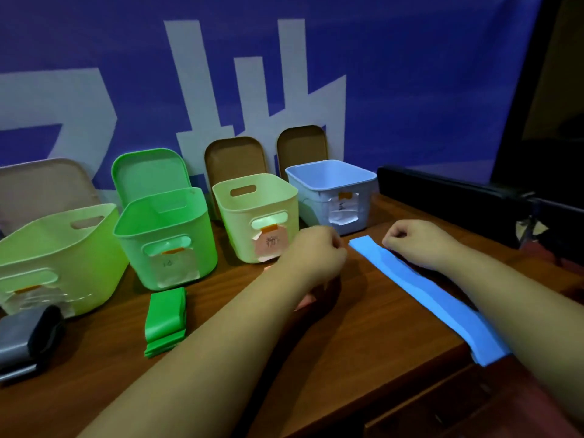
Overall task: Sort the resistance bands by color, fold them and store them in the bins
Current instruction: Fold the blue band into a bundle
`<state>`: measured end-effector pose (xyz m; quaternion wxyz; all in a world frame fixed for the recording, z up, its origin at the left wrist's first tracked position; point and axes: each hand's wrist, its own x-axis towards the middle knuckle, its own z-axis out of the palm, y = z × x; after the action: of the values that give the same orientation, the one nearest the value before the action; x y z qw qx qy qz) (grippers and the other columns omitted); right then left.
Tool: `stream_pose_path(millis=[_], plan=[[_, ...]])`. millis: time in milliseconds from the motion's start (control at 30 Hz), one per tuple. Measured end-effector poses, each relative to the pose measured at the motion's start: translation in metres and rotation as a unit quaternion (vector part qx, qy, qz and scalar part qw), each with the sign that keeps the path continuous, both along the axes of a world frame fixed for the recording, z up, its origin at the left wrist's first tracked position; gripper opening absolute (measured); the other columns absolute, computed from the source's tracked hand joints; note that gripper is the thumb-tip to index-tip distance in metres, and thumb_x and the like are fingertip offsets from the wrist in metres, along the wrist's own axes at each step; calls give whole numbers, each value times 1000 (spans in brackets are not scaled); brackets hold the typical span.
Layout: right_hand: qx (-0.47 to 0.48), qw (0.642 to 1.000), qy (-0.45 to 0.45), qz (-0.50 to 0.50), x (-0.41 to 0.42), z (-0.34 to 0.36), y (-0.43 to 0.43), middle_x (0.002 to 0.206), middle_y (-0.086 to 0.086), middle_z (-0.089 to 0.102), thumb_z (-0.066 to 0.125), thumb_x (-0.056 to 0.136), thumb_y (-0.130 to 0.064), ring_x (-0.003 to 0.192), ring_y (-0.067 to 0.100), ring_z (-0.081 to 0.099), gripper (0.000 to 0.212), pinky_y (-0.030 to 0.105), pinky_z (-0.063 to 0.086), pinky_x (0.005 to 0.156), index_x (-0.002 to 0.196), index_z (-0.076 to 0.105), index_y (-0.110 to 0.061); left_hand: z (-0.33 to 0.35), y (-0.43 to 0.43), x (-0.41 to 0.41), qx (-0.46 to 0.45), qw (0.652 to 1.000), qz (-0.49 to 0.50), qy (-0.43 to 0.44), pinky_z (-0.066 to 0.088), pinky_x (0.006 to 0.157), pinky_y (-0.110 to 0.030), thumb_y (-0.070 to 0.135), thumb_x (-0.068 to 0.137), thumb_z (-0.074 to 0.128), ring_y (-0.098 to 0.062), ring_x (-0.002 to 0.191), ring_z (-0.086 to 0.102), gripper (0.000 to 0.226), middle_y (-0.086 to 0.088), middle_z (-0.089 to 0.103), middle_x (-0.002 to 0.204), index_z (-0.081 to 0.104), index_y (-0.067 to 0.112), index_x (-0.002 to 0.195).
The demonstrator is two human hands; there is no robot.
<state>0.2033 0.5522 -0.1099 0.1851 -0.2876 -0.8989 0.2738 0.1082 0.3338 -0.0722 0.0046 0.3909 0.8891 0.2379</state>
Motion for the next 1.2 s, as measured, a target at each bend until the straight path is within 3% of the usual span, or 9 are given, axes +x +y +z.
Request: stream_pose_path(millis=[133, 267, 333, 500, 667, 833, 933, 1033, 1200], plan=[[-7, 1000, -1, -8, 3, -14, 10, 89, -16, 74, 72, 88, -41, 85, 6, 66, 9, 30, 50, 70, 85, 77, -34, -13, 59, 1, -24, 999, 29, -8, 45, 71, -35, 19, 98, 55, -31, 91, 62, 15, -11, 63, 94, 61, 6, 94], [2, 1000, 6, -8, 0, -23, 13, 82, -16, 72, 71, 83, -45, 82, 8, 67, 7, 35, 57, 77, 84, 75, -39, -35, 88, -8, -26, 993, 109, -23, 51, 91, -43, 25, 106, 52, -36, 120, 63, 34, -17, 59, 137, 58, 5, 132], [1, 1000, 11, -8, -1, -27, 16, 83, -16, 73, 70, 82, -45, 82, 9, 68, 7, 36, 58, 78, 84, 74, -40, -46, 96, -11, -44, 990, 132, 6, 48, 90, -43, 31, 107, 50, -36, 125, 62, 40, -15, 55, 143, 55, 9, 140], [14, 1000, 2, -17, -1, -29, 25, 82, -15, 72, 68, 86, -46, 79, 10, 67, 7, 36, 59, 74, 85, 72, -40, -57, 108, -19, -22, 992, 109, 64, 44, 79, -38, 36, 106, 45, -31, 113, 63, 33, -6, 60, 132, 65, 21, 129], [17, 1000, 11, -10, -1, -28, 26, 86, -13, 70, 70, 86, -45, 81, 11, 66, 7, 38, 59, 76, 87, 72, -38, -61, 108, -18, 43, 993, 89, 57, 45, 76, -38, 32, 101, 55, -32, 102, 63, 23, -5, 52, 126, 61, 25, 122], [13, 997, 70, 37, 1, -29, 25, 103, -11, 60, 80, 88, -48, 93, 8, 61, 37, 32, 53, 81, 121, 64, -47, -58, 107, -12, 156, 987, 23, 29, 49, 71, -35, 17, 93, 62, -25, 92, 61, 11, -1, 60, 104, 59, 25, 100], [-24, 989, 121, 79, 6, -27, 25, 107, -8, 56, 81, 92, -34, 99, 7, 60, 48, 20, 47, 79, 133, 64, -50, -53, 103, -1, 221, 975, -17, 4, 47, 67, -25, 21, 95, 68, -12, 87, 61, 12, 6, 63, 99, 59, 28, 99], [-74, 979, 162, 93, 9, -25, 24, 106, -8, 58, 77, 96, -20, 92, 0, 62, 31, 9, 45, 70, 116, 76, -43, -51, 98, 6, 239, 969, -52, -24, 50, 70, -19, 23, 95, 71, -7, 90, 61, 17, 11, 62, 105, 60, 30, 107], [-108, 970, 199, 93, 11, -26, 24, 106, -3, 71, 77, 93, -13, 96, 15, 70, 23, 27, 56, 82, 100, 81, -34, -54, 92, 4, 144, 978, -73, -131, 60, 83, -35, 22, 80, 73, -19, 105, 65, 53, 1, 61, 121, 53, 24, 129]])
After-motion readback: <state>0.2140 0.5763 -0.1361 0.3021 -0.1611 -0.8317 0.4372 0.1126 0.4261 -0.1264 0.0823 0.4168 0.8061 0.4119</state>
